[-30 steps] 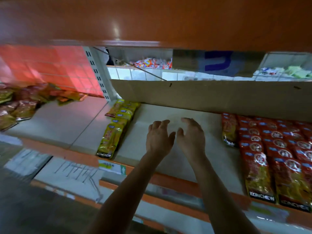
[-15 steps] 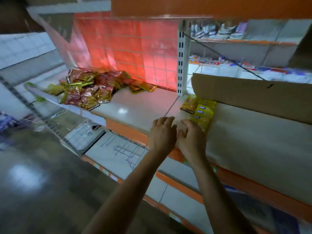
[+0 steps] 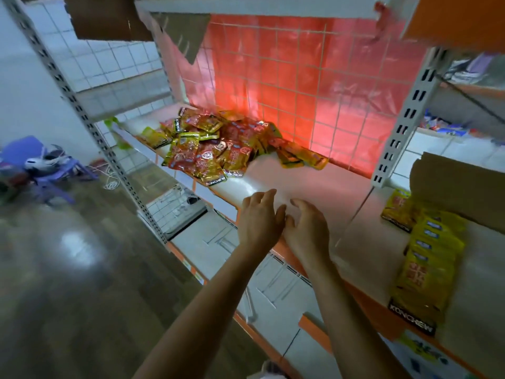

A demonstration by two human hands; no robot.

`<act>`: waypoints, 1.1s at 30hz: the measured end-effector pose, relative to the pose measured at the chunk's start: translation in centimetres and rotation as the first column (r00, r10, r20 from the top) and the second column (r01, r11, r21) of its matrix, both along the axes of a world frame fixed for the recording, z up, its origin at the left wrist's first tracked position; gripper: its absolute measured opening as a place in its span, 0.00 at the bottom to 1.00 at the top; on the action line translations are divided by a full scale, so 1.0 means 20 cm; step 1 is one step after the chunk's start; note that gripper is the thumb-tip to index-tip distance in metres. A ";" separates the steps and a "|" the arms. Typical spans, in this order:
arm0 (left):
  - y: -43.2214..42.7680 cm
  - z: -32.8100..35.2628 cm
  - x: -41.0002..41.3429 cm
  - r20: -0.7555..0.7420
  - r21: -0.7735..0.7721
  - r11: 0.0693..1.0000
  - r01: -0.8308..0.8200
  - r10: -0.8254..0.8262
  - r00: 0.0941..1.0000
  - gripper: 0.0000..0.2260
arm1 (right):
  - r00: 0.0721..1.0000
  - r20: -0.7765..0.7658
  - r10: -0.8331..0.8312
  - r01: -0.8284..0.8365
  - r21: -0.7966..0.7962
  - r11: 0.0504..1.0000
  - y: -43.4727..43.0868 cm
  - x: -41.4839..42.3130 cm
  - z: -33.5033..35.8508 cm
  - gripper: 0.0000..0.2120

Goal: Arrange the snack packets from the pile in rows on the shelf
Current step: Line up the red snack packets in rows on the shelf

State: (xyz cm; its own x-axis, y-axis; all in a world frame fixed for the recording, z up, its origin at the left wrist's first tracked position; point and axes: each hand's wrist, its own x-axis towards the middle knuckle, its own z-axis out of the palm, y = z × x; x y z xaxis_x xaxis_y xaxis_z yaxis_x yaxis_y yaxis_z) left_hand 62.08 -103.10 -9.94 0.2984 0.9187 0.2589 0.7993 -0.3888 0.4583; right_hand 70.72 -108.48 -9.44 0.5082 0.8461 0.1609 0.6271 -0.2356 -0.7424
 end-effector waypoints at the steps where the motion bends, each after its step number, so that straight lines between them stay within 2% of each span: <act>1: 0.06 0.01 -0.02 -0.012 -0.010 1.000 -0.013 0.013 1.000 0.22 | 1.000 -0.005 0.011 -0.011 -0.004 1.000 0.07 -0.01 0.00 0.18; 6: 0.35 0.05 -0.10 -0.064 -0.042 0.994 -0.099 0.096 0.993 0.24 | 0.998 0.041 0.054 -0.052 -0.035 0.998 0.39 -0.08 0.01 0.19; 10: 0.53 0.04 -0.16 -0.084 -0.098 0.968 -0.233 0.225 0.971 0.24 | 0.992 0.075 0.102 -0.098 -0.052 0.994 0.59 -0.10 0.00 0.20; 15: 0.74 0.02 -0.27 -0.151 -0.119 0.931 -0.345 0.327 0.933 0.23 | 0.990 0.103 0.097 -0.084 -0.127 0.988 0.80 -0.16 -0.02 0.17; 17: 0.83 0.02 -0.30 -0.197 -0.116 0.924 -0.364 0.337 0.920 0.26 | 0.991 0.108 0.081 -0.064 -0.152 0.986 0.89 -0.19 -0.03 0.16; 20: 0.93 0.01 -0.33 -0.296 -0.074 0.929 -0.361 0.326 0.898 0.31 | 0.991 0.129 0.021 0.005 -0.193 0.981 1.01 -0.24 -0.04 0.17; 25: 1.02 -0.03 -0.34 -0.369 0.022 0.958 -0.287 0.275 0.888 0.23 | 0.987 0.101 -0.122 0.139 -0.187 0.973 1.16 -0.30 -0.07 0.29; 29: 1.05 -0.05 -0.36 -0.317 0.008 0.975 -0.223 0.214 0.924 0.16 | 0.970 0.177 -0.170 0.197 -0.151 0.969 1.21 -0.34 -0.11 0.31; 33: 1.05 -0.03 -0.36 -0.207 -0.060 0.985 -0.160 0.145 0.968 0.20 | 0.976 0.143 -0.166 0.179 -0.086 0.980 1.20 -0.35 -0.12 0.30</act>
State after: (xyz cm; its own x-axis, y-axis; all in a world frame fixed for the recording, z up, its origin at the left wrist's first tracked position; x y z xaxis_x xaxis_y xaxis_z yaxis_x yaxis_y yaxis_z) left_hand 54.89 -82.17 -10.53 0.1924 0.9718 0.1362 0.9251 -0.2259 0.3051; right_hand 63.64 -84.39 -11.92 0.6274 0.7624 0.1584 0.6630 -0.4164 -0.6221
